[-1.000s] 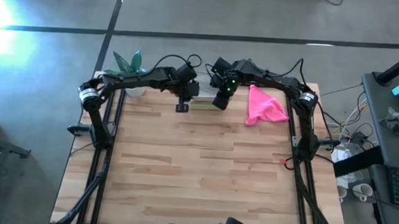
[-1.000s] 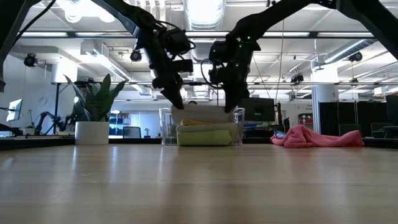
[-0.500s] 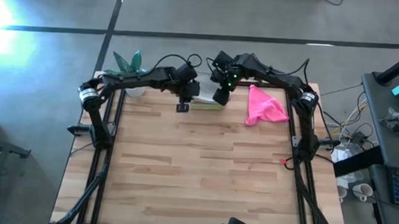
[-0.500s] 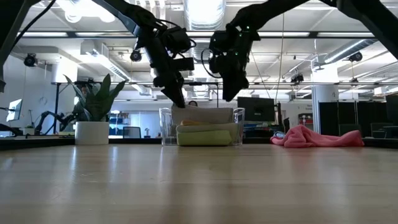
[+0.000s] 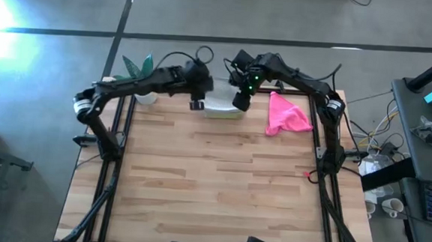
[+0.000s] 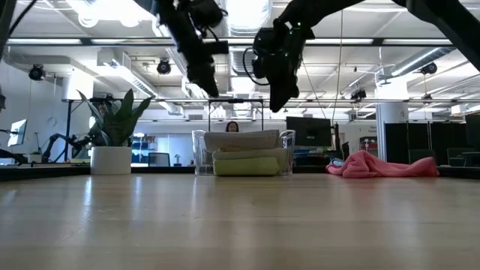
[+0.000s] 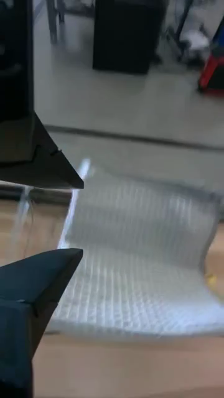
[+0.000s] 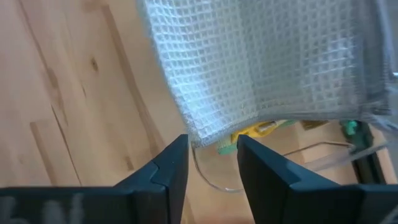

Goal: Fold microfiber towels
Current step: Fold the pink microfiber cloth

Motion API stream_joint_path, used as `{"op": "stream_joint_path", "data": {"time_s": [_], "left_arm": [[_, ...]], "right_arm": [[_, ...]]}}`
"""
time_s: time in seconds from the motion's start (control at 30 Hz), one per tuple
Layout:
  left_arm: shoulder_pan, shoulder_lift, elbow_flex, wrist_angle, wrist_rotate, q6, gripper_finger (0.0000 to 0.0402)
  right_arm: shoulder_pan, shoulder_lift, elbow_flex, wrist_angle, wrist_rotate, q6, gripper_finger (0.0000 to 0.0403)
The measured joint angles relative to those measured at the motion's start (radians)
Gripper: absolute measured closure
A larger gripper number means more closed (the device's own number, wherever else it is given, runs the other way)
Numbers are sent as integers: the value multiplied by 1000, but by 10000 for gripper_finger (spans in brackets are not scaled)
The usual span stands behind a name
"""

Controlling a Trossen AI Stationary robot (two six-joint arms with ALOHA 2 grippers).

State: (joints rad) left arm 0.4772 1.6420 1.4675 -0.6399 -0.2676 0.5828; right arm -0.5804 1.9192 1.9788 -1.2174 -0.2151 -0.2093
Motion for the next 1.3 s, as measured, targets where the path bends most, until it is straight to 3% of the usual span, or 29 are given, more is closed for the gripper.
{"op": "stream_joint_path", "data": {"time_s": [0.23, 0.53, 0.73, 0.9, 0.97, 1.13, 1.3], "left_arm": [[2, -129, -7, -40, 0, -91, 251], [-2, -223, -89, -60, 2, -170, 251], [-7, -256, -183, -60, 5, -276, 251], [-27, -265, -244, -27, 11, -298, 251], [-35, -263, -249, -23, 13, -299, 251], [-50, -255, -249, -1, 12, -299, 251], [-54, -256, -248, 20, 12, -307, 251]], "right_arm": [[2, 22, -67, 51, 6, 43, 276], [6, -77, -103, -113, 6, 97, 281], [33, -230, -325, -67, 6, 206, 282], [53, -376, -574, 138, 11, 318, 282], [53, -420, -652, 219, 55, 376, 282], [49, -476, -799, 388, 327, 549, 282], [31, -464, -899, 431, 358, 657, 282]]}}
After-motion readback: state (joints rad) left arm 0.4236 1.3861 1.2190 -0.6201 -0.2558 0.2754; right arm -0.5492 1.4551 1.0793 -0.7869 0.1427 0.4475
